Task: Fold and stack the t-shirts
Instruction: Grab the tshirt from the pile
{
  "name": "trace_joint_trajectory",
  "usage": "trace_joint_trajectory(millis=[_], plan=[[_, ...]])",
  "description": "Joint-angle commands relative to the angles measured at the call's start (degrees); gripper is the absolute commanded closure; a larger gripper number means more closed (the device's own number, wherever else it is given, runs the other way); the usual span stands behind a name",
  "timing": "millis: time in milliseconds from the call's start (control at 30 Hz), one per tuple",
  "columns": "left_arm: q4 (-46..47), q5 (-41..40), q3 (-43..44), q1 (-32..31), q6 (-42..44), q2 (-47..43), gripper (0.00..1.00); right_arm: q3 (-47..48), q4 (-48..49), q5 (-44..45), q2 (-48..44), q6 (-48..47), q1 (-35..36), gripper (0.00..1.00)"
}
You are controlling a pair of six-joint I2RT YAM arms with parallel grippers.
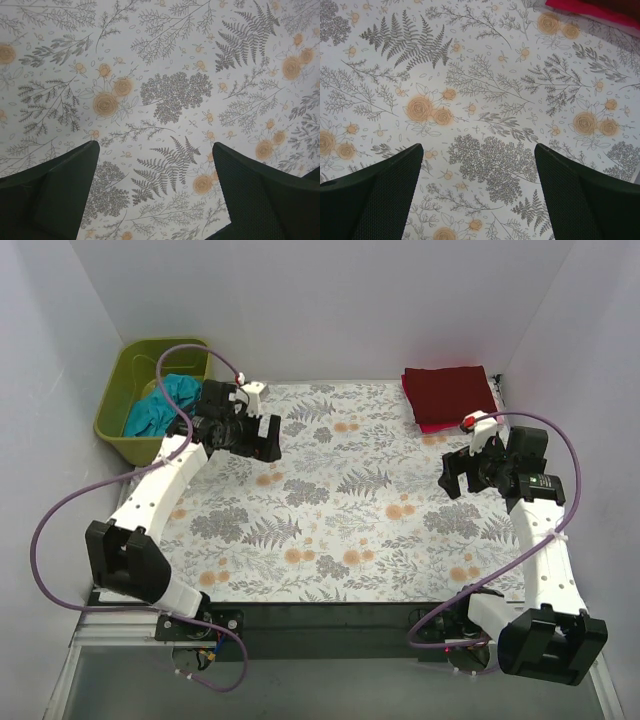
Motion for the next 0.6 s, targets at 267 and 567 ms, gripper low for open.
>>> trace_joint_trajectory(millis=[267,567], plan=[[-4.97,7.89,37.24,6.89,1.36,14.68,0.03,2.63,0.22,0.72,4.87,0.34,0.04,0.02],[8.01,12.20,56.34,27.45,-13.22,31.56,0.03,3.16,1.36,-0.16,8.56,1.21,0.04,0.02]])
